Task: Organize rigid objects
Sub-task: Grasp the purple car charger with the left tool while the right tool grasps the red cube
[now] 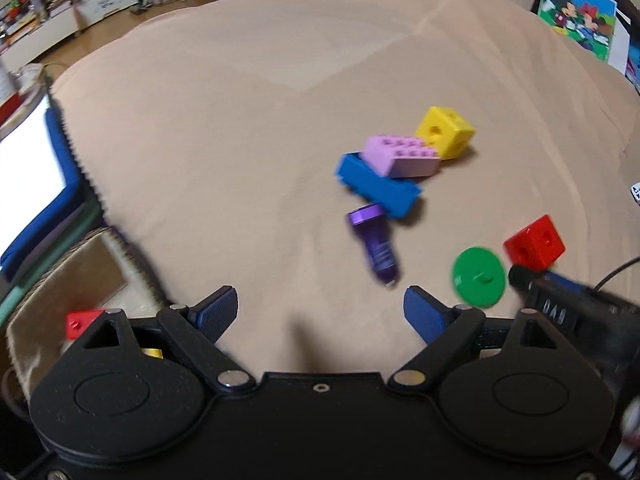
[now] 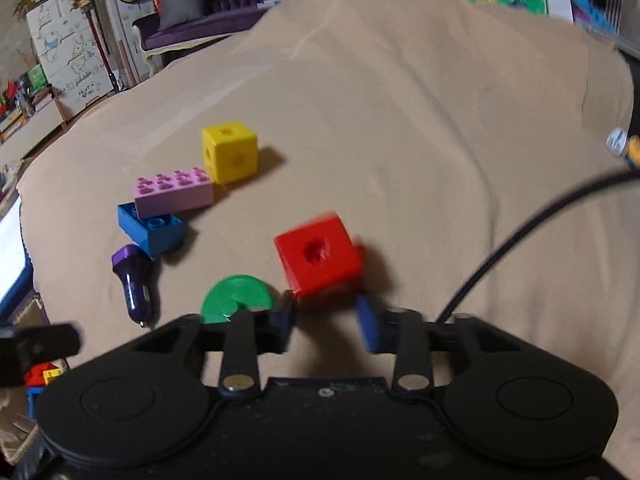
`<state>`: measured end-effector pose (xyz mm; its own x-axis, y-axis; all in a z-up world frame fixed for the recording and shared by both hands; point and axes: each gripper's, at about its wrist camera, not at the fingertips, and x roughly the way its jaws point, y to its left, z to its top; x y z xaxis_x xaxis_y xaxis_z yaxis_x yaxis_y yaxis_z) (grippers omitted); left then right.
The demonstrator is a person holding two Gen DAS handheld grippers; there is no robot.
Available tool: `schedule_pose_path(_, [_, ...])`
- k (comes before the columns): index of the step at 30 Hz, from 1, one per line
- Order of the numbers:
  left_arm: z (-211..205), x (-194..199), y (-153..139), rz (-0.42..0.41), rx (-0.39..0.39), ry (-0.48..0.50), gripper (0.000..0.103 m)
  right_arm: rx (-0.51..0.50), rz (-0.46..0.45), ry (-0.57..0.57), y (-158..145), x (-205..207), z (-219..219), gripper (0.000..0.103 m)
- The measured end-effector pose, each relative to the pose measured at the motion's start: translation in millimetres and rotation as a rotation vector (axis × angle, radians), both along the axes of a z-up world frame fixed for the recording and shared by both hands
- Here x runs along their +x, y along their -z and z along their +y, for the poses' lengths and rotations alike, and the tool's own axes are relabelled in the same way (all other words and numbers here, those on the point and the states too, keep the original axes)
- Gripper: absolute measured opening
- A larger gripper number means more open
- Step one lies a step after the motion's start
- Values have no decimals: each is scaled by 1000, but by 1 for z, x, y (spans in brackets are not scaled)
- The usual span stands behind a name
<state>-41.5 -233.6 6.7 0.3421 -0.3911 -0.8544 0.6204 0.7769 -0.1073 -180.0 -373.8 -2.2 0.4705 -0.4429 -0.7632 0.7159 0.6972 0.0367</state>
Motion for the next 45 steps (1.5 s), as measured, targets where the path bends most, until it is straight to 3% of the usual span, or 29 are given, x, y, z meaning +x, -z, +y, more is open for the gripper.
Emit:
schedule_pose_path(6, [-30, 6, 11, 17, 0, -5, 86, 30, -50, 23, 1, -12, -11, 14])
schedule_pose_path(11, [-51, 6, 24, 78, 33, 31, 81, 40, -74, 69, -1, -22, -21, 14])
schedule_pose_path(13, [-60, 2, 23, 101, 1, 80, 77, 45, -83, 77, -1, -25, -23, 14])
schedule_pose_path(16, [-68, -4, 7, 124, -107, 155, 73, 47, -92, 86, -2, -30, -25, 14])
schedule_pose_path(19, [-63, -11, -11, 88, -176, 200, 75, 53, -103, 96, -5, -36, -28, 14])
schedule_pose_path(24, [-49, -14, -18, -85, -94, 187, 80, 63, -118, 106, -6, -40, -31, 15])
schedule_pose_path(31, [-29, -2, 0, -81, -60, 145, 84, 67, -122, 106, -5, -40, -31, 18])
schedule_pose_path(35, [-36, -3, 12, -99, -1, 141, 88, 70, -125, 110, -6, -40, -31, 19])
schedule_pose_path(41, [-44, 14, 16, -5, -34, 24, 88, 57, -130, 99, -7, -39, -29, 33])
schedule_pose_path(43, [-46, 22, 23, 46, -26, -9, 85, 45, -138, 89, -9, -38, -28, 43])
schedule_pose_path(45, [-51, 28, 30, 84, -15, -26, 74, 24, -146, 75, -12, -36, -26, 60])
